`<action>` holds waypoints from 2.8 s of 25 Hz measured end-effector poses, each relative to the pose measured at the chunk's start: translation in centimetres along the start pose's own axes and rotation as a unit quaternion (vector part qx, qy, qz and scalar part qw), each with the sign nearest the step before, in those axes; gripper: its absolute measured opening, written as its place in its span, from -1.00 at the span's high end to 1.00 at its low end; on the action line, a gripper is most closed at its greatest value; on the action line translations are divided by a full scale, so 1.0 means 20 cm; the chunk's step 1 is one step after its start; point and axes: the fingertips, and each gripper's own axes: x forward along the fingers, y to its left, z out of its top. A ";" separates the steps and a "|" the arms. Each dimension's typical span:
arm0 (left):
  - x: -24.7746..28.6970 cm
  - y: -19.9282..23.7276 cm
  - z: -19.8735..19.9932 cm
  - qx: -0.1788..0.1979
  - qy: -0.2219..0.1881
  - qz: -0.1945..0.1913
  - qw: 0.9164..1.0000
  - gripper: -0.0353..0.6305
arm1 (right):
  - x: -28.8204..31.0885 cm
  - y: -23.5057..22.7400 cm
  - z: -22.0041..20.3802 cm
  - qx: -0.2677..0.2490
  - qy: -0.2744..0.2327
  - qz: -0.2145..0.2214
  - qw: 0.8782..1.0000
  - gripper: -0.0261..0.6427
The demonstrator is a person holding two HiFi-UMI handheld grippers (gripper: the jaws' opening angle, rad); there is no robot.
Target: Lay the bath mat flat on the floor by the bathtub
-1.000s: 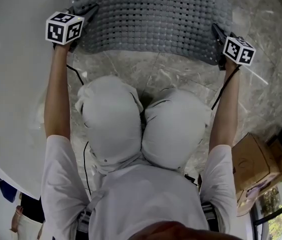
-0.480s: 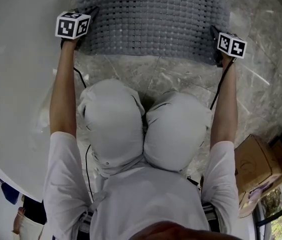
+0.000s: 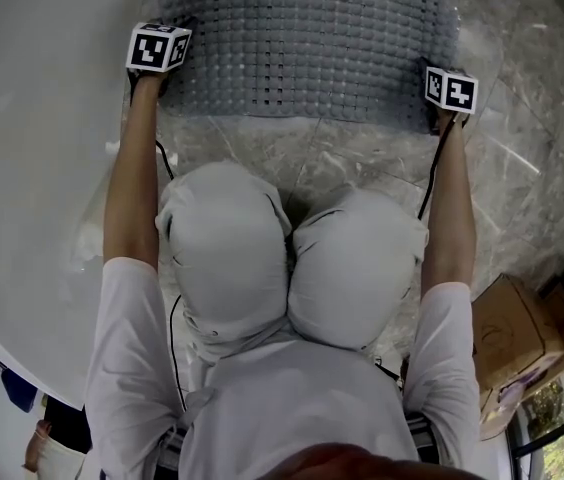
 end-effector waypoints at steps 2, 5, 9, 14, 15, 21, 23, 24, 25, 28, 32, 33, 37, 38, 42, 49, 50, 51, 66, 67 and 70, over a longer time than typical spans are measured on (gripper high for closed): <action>0.02 0.02 -0.02 -0.004 0.005 0.011 1.000 0.79 | 0.01 -0.01 -0.01 0.004 -0.002 -0.001 1.000 0.73; 0.06 0.04 -0.06 -0.010 0.013 0.021 1.000 0.73 | 0.01 -0.02 -0.02 0.001 0.001 -0.009 1.000 0.68; 0.03 0.09 -0.06 0.004 0.027 0.064 0.998 0.63 | -0.01 -0.06 0.00 0.003 -0.003 -0.029 1.000 0.46; 0.03 0.12 -0.10 0.006 0.028 0.088 0.996 0.38 | -0.03 -0.10 -0.02 0.008 0.001 -0.040 0.999 0.27; 0.02 0.13 -0.10 0.006 0.029 0.093 0.995 0.33 | -0.03 -0.11 -0.03 0.011 0.002 -0.043 0.999 0.23; 0.00 0.20 -0.19 0.001 0.041 0.121 0.992 -0.05 | -0.06 -0.16 -0.07 0.009 0.009 -0.072 0.997 -0.04; -0.01 0.21 -0.22 -0.001 0.041 0.126 0.991 -0.19 | -0.08 -0.18 -0.08 0.006 0.009 -0.085 0.996 -0.09; -0.01 0.21 -0.23 -0.005 0.039 0.127 0.991 -0.23 | -0.09 -0.19 -0.09 0.005 0.006 -0.090 0.996 -0.09; -0.02 0.22 -0.23 -0.012 0.031 0.127 0.991 -0.25 | -0.10 -0.19 -0.09 0.006 0.002 -0.093 0.996 -0.09; -0.07 0.22 -0.22 -0.042 -0.005 0.130 0.991 -0.25 | -0.14 -0.18 -0.08 0.012 -0.021 -0.094 0.995 -0.03; -0.15 0.17 -0.16 -0.032 -0.049 0.143 0.988 -0.20 | -0.18 -0.08 -0.03 0.012 -0.061 -0.075 0.995 0.16; -0.16 0.15 -0.14 -0.023 -0.059 0.143 0.988 -0.17 | -0.19 -0.05 -0.01 0.012 -0.071 -0.066 0.995 0.20; -0.25 0.04 -0.02 0.017 -0.120 0.141 0.983 0.11 | -0.24 0.12 0.10 0.006 -0.121 -0.031 0.992 0.39; -0.29 0.01 0.02 0.027 -0.139 0.142 0.980 0.20 | -0.26 0.17 0.14 0.001 -0.136 -0.025 0.990 0.41; -0.41 -0.08 0.17 0.048 -0.201 0.130 0.970 0.37 | -0.37 0.34 0.31 -0.026 -0.196 -0.003 0.980 0.58; -0.70 -0.21 0.42 0.050 -0.311 0.117 0.942 0.81 | -0.62 0.54 0.54 -0.082 -0.269 0.026 0.959 0.81; -0.73 -0.23 0.44 0.051 -0.320 0.111 0.940 0.84 | -0.66 0.55 0.57 -0.087 -0.279 0.027 0.956 0.83; -0.76 -0.25 0.47 0.054 -0.327 0.104 0.938 0.89 | -0.70 0.56 0.60 -0.092 -0.288 0.028 0.953 0.85; -1.39 -0.58 0.89 0.028 -0.374 0.046 0.926 0.89 | -1.44 0.71 0.91 -0.103 -0.346 0.038 0.932 0.91; -1.46 -0.61 0.93 0.031 -0.373 0.045 0.926 0.89 | -1.52 0.74 0.93 -0.107 -0.346 0.041 0.931 0.91; -1.70 -0.69 1.03 0.045 -0.372 0.047 0.926 0.89 | -1.75 0.80 1.00 -0.117 -0.345 0.051 0.930 0.91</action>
